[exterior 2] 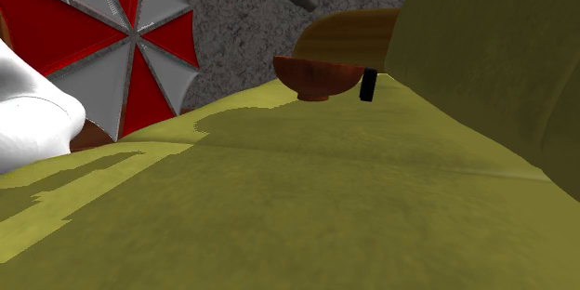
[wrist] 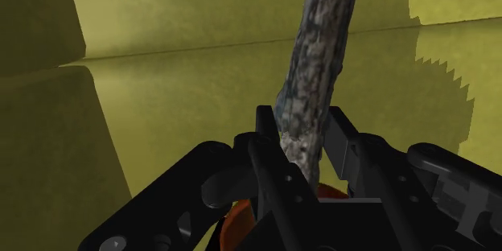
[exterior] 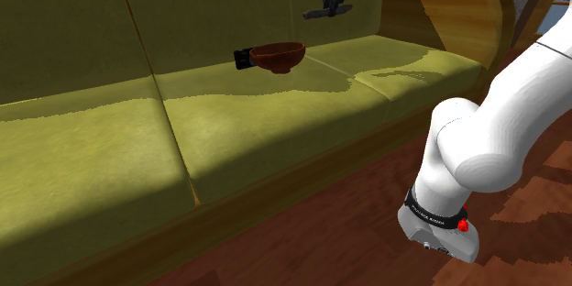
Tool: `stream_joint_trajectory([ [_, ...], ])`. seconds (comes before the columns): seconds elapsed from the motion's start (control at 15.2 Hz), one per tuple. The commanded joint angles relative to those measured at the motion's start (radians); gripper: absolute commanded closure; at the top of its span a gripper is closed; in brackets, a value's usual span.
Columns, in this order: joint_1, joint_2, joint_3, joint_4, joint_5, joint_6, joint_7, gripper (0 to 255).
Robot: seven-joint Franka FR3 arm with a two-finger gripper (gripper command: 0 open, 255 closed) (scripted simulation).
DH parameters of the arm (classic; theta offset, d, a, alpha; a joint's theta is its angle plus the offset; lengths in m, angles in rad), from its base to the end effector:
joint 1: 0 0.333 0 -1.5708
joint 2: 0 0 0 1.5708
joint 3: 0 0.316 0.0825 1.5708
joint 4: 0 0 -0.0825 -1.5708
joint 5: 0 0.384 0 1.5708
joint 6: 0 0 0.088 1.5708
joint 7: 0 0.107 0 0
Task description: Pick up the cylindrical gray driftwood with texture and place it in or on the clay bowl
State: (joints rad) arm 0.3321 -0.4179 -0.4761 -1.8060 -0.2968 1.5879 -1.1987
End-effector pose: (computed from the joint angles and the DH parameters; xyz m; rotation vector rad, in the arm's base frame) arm 0.4191 -0.1458 0.6932 2.5556 1.4931 0.0821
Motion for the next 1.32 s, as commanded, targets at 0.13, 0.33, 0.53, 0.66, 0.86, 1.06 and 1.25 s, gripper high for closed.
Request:
stream_joint_trajectory([
  [0.13,0.023,0.036,0.043,0.028,0.021,-0.009,0.061,255],
  [0.33,0.047,0.075,0.081,0.052,0.040,-0.009,0.120,255],
  [0.53,0.070,0.123,0.116,0.087,0.060,-0.011,0.176,255],
  [0.66,0.086,0.159,0.137,0.116,0.073,-0.014,0.211,255],
  [0.86,0.108,0.216,0.166,0.168,0.091,-0.020,0.259,255],
  [1.06,0.107,0.199,0.166,0.109,0.086,0.022,0.268,255],
  [1.25,0.106,0.185,0.166,0.054,0.081,0.063,0.277,255],
])
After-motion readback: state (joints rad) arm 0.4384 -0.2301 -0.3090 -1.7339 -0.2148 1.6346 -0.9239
